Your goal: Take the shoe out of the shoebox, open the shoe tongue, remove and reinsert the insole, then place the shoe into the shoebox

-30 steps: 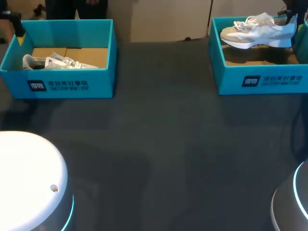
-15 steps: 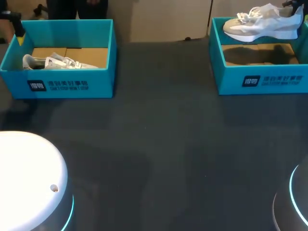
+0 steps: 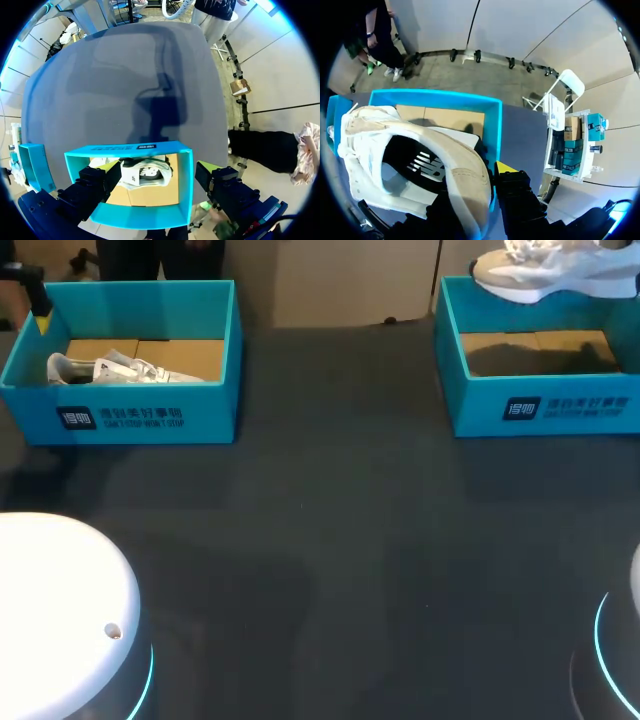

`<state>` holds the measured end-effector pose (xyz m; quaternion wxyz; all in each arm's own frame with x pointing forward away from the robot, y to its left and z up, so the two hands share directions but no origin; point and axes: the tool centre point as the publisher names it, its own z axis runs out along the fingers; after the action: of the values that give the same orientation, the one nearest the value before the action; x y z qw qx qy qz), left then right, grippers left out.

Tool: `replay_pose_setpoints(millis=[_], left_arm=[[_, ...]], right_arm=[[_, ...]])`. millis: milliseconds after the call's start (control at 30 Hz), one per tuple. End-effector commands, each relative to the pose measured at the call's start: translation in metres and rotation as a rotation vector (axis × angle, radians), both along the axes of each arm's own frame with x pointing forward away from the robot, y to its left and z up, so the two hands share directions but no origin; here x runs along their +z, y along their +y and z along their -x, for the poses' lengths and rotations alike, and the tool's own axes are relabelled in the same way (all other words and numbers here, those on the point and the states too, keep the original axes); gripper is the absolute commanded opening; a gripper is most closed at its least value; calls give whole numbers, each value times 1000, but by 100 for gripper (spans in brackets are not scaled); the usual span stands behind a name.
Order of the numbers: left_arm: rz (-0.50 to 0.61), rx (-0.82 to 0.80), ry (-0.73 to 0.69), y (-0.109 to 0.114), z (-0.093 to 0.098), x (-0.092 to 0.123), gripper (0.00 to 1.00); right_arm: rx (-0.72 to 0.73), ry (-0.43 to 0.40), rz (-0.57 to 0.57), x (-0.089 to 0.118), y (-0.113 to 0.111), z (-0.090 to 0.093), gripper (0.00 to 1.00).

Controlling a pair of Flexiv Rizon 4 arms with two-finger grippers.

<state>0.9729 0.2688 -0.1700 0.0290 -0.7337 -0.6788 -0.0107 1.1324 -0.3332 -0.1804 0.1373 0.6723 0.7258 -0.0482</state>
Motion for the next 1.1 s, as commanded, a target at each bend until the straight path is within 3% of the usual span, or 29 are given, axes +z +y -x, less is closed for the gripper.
replay_pose_setpoints(millis=[33,333,800,1100], left_arm=[[-3,0,-3,0,2,1,100],[-3,0,-3,0,2,1,100],[-3,0,-3,0,2,1,100],[-3,0,-3,0,2,1,100]], right_arm=[[13,-66,11,31,16,33,0],[2,-71,11,38,51,82,0],[-20,-107,26,53,137,180,0],[-18,-112,35,47,189,227,0]])
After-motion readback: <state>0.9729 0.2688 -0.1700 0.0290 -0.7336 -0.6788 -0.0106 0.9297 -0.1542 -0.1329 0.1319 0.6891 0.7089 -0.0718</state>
